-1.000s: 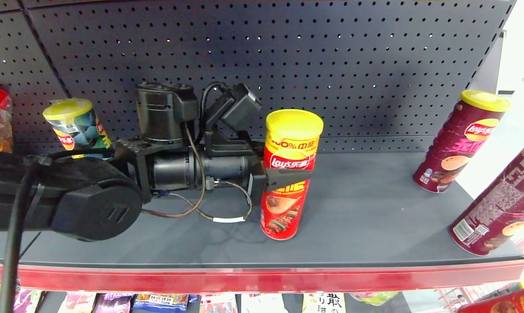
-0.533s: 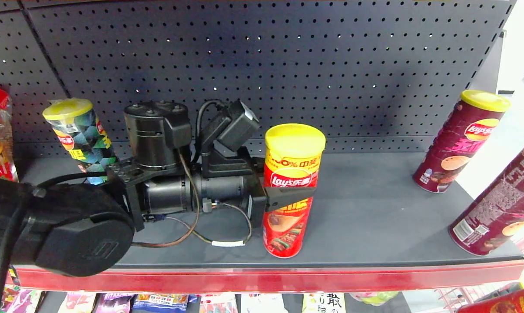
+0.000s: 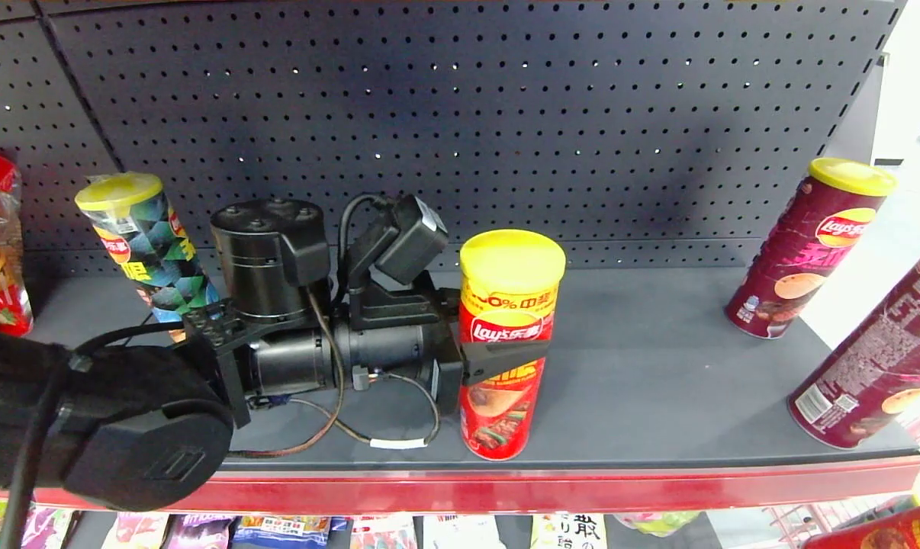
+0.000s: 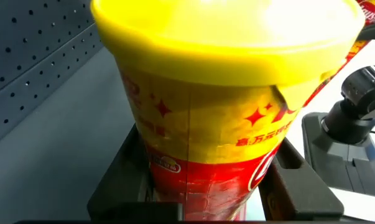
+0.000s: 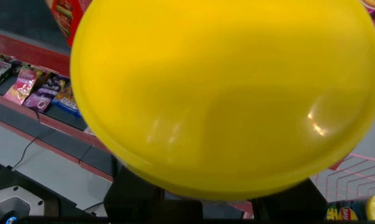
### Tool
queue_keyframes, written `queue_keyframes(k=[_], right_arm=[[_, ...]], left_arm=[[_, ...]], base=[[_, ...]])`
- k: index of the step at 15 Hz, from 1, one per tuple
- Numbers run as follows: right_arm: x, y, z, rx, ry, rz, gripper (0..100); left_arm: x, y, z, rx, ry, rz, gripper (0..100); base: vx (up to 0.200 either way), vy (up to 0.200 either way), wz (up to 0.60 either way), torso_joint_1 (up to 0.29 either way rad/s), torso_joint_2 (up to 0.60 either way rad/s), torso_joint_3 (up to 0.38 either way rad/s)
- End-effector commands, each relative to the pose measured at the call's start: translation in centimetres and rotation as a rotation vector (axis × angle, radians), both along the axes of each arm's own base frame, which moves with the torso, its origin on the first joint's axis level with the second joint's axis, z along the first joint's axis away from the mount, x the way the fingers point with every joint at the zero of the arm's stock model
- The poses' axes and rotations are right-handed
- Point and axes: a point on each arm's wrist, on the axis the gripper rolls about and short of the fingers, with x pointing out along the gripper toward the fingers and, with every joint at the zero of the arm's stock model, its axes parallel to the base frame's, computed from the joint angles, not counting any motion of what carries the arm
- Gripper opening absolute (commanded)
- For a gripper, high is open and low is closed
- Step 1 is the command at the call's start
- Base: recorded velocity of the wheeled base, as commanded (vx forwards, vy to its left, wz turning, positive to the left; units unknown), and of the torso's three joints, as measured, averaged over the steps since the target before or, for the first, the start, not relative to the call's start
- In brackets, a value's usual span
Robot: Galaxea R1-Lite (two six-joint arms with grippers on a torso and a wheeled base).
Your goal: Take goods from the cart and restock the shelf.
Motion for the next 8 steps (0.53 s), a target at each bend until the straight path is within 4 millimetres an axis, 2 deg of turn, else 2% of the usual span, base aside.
queue_keyframes(k=[1,8], right_arm=[[0.05,0.01,0.03,-0.001,0.002,0.0,0],[0.05,0.01,-0.01,-0.001,0.004,0.0,0]], left_arm=[[-0.36,-0.45,-0.19,0.001,0.021,-0.013,0],[-0.66,-0.85,-0.41,0.0,0.027,0.0,0]], base=[[0.0,0.0,0.0,0.0,0.0,0.0],[0.0,0.0,0.0,0.0,0.0,0.0]])
